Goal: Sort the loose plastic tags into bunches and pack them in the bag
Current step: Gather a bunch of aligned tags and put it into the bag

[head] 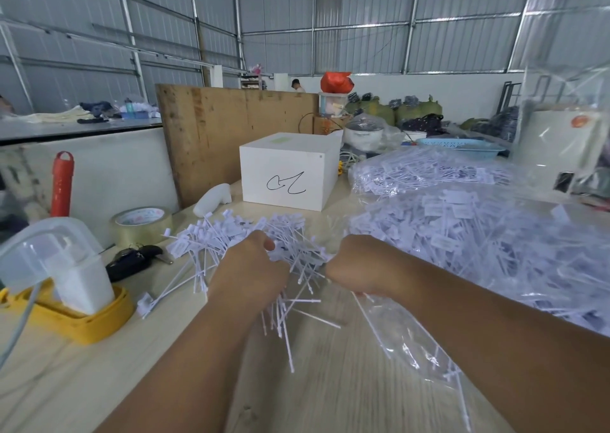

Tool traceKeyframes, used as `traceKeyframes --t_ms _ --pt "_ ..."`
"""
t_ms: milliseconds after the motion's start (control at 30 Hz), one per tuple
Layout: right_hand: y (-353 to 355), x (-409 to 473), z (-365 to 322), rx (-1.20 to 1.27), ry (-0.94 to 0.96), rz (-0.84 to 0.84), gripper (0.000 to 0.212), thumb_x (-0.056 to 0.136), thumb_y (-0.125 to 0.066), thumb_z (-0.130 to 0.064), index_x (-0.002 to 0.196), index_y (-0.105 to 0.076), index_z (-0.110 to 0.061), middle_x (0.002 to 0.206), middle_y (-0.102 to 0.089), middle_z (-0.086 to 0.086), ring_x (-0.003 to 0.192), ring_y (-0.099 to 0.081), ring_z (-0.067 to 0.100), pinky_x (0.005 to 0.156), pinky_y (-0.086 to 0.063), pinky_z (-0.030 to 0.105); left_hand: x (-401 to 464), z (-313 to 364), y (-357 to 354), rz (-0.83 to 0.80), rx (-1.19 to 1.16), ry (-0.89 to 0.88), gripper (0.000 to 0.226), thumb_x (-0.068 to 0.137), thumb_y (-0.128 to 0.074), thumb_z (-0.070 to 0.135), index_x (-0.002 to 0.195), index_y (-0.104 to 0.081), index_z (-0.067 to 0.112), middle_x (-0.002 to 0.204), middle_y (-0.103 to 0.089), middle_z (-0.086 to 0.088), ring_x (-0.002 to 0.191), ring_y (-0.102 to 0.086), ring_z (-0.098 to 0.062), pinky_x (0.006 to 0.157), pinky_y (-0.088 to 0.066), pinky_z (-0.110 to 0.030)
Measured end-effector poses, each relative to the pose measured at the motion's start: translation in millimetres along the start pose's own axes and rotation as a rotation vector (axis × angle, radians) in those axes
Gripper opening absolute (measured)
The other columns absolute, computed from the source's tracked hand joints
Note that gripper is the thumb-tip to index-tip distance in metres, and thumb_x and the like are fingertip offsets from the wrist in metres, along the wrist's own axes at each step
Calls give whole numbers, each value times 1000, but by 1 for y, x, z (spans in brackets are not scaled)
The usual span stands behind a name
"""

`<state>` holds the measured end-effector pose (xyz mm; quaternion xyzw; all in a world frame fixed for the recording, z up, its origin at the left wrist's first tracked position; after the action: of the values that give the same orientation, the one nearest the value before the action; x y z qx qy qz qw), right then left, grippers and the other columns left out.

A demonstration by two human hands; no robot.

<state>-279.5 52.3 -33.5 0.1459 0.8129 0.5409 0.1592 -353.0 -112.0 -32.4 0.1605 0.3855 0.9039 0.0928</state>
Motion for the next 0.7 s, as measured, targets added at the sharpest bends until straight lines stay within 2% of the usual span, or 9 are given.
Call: traceKeyframes --t_ms 67,200,300,400,467,533,633,667,700 --pt "-7 6 -5 -11 29 -9 23 78 -49 -13 55 -46 -12 56 -48 3 46 -45 17 45 -33 21 1 -1 -3 -21 -12 3 30 81 -59 29 111 -54 32 79 -58 15 68 -60 -7 58 -42 -24" --pt "-2 22 0 104 -20 58 17 76 -55 -17 61 -54 -11 54 -54 3 43 -52 16 46 -41 18 3 -1 -8 -60 -17 -5 16 83 -55 31 99 -56 29 80 -64 6 69 -64 -14 58 -45 -26" --pt "6 37 0 266 -61 143 19 83 -53 -30 79 -57 -12 76 -60 3 68 -60 17 58 -48 25 3 2 -9 -66 -35 -24 10 87 -49 31 88 -58 27 77 -66 1 68 -64 -20 59 -48 -29" --pt "-8 55 -7 284 -103 89 55 83 -52 -52 115 -62 -9 107 -64 9 99 -62 28 86 -49 34 3 3 -10 -59 -71 -35 19 90 -42 31 87 -59 22 77 -66 -2 71 -64 -23 65 -52 -36" --pt "-25 63 -18 256 -116 -8 81 72 -52 -70 132 -56 -16 132 -56 13 118 -54 34 103 -41 44 2 4 -11 -69 -92 -38 19 91 -40 30 92 -58 24 78 -65 0 71 -64 -20 62 -50 -34" --pt "-33 69 -30 214 -104 -33 89 59 -55 -76 129 -58 -20 133 -54 14 120 -52 34 104 -41 44 3 4 -13 -81 -109 -37 18 90 -41 26 102 -56 27 82 -63 2 73 -62 -17 59 -45 -31" --pt "-36 75 -42 179 -77 -62 80 60 -63 -70 123 -61 -21 128 -56 12 114 -55 31 100 -45 39 7 0 -12 -52 -42 -17 16 93 -45 22 107 -51 20 85 -55 5 73 -55 -11 53 -35 -27" --pt "-35 77 -44 205 -65 -85 71 63 -67 -65 117 -62 -20 120 -59 10 105 -60 27 92 -50 35 8 -1 -13 -45 -18 -11 14 94 -46 21 108 -49 18 84 -52 6 73 -52 -10 52 -33 -25" --pt "-35 79 -46 242 -49 -110 57 68 -70 -59 106 -63 -17 107 -61 9 88 -64 21 78 -53 29 9 -1 -13 -44 3 -11 13 94 -46 20 107 -48 18 84 -50 6 72 -51 -10 51 -32 -24"
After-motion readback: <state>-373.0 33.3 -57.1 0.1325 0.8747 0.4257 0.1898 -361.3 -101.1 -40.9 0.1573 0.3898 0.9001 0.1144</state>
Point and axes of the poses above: each hand's wrist, its own x-axis towards the middle knuckle, its own y-axis out of the back of the hand, z = x × y, the point moved 10 cm from there along x, towards the middle knuckle
